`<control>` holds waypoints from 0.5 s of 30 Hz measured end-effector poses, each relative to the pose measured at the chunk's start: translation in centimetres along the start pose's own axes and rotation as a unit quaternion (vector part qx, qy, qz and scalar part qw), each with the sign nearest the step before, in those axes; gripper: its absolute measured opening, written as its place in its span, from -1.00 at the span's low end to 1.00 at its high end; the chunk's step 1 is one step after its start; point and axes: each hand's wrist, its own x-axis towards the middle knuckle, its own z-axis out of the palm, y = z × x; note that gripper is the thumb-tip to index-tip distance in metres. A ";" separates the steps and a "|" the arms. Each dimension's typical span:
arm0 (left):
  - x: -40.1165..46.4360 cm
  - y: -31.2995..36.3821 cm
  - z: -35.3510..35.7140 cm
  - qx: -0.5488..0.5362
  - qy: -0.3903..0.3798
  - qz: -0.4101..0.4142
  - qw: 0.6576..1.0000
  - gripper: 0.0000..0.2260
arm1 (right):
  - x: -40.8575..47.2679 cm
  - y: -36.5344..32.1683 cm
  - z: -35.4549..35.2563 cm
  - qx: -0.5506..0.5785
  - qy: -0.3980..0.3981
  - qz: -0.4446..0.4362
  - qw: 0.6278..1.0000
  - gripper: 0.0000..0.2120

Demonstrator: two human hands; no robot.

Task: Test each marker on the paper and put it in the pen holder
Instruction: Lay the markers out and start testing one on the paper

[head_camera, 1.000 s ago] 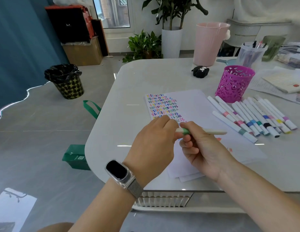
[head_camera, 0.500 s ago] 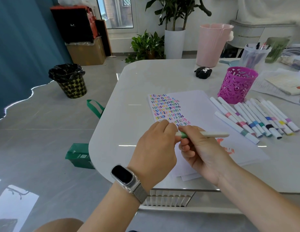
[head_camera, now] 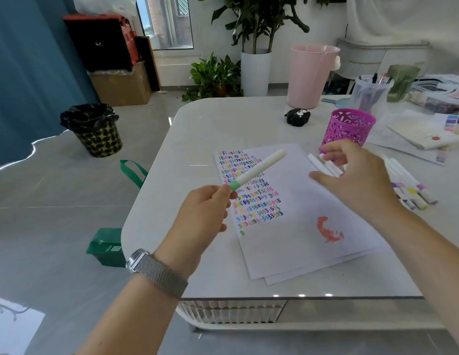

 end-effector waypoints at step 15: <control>1.1 0.1 -1.1 -0.161 -0.052 -0.053 0.984 -0.75 | 10.7 5.0 -0.1 -0.144 0.089 0.028 0.985 -0.68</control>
